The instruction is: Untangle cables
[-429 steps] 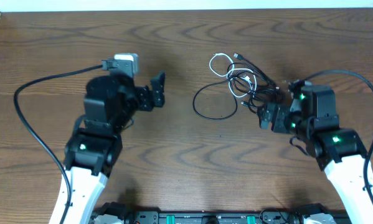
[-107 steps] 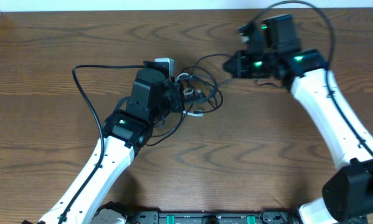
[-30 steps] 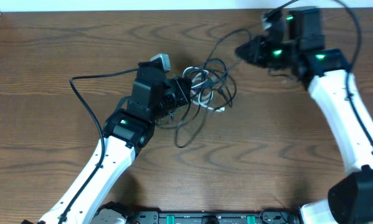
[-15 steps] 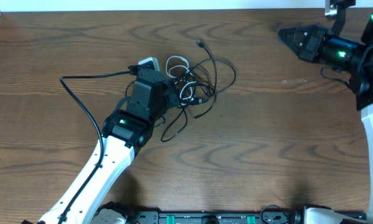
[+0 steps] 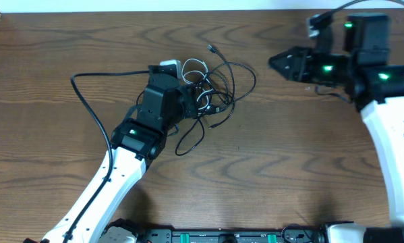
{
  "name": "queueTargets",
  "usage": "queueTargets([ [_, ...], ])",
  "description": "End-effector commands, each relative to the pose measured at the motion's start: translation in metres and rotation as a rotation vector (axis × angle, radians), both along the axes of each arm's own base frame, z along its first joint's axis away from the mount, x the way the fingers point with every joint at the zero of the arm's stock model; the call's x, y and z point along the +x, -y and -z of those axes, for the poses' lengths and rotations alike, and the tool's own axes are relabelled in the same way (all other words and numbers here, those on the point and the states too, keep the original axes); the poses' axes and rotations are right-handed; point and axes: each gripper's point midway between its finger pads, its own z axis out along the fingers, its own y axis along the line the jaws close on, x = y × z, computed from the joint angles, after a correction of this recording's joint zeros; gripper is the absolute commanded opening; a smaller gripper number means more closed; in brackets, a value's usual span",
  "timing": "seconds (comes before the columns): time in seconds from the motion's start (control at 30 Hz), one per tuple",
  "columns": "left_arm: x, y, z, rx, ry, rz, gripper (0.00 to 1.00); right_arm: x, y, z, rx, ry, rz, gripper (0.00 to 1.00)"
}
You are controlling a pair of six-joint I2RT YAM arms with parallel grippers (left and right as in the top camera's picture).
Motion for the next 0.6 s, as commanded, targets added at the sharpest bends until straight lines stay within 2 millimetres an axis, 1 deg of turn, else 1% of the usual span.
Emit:
queueTargets([
  [0.0,0.001,0.008,0.014,0.083,-0.011,0.113,0.41,0.014,0.014,0.018,-0.1,-0.012,0.069,0.47],
  [0.1,0.0,0.017,0.033,0.092,-0.057,0.177,0.52,0.019,0.028,0.026,-0.129,-0.033,0.113,0.49],
  [0.13,0.0,0.02,0.04,0.091,-0.076,0.188,0.54,0.02,0.033,0.028,-0.138,-0.038,0.129,0.5],
  [0.2,0.001,0.026,0.055,0.094,-0.107,0.228,0.56,0.022,0.045,0.031,-0.152,-0.051,0.161,0.52],
  [0.27,0.003,0.031,0.066,0.102,-0.131,0.261,0.57,0.021,0.053,0.033,-0.159,-0.066,0.179,0.53],
  [0.33,0.006,0.035,0.073,0.104,-0.154,0.278,0.59,0.018,0.058,0.036,-0.169,-0.075,0.177,0.53],
  [0.47,0.013,0.041,0.082,0.137,-0.181,0.318,0.7,0.015,0.066,0.042,-0.197,-0.101,0.198,0.54],
  [0.57,0.017,0.044,0.091,0.164,-0.205,0.349,0.74,0.013,0.067,0.044,-0.209,-0.107,0.193,0.56],
])
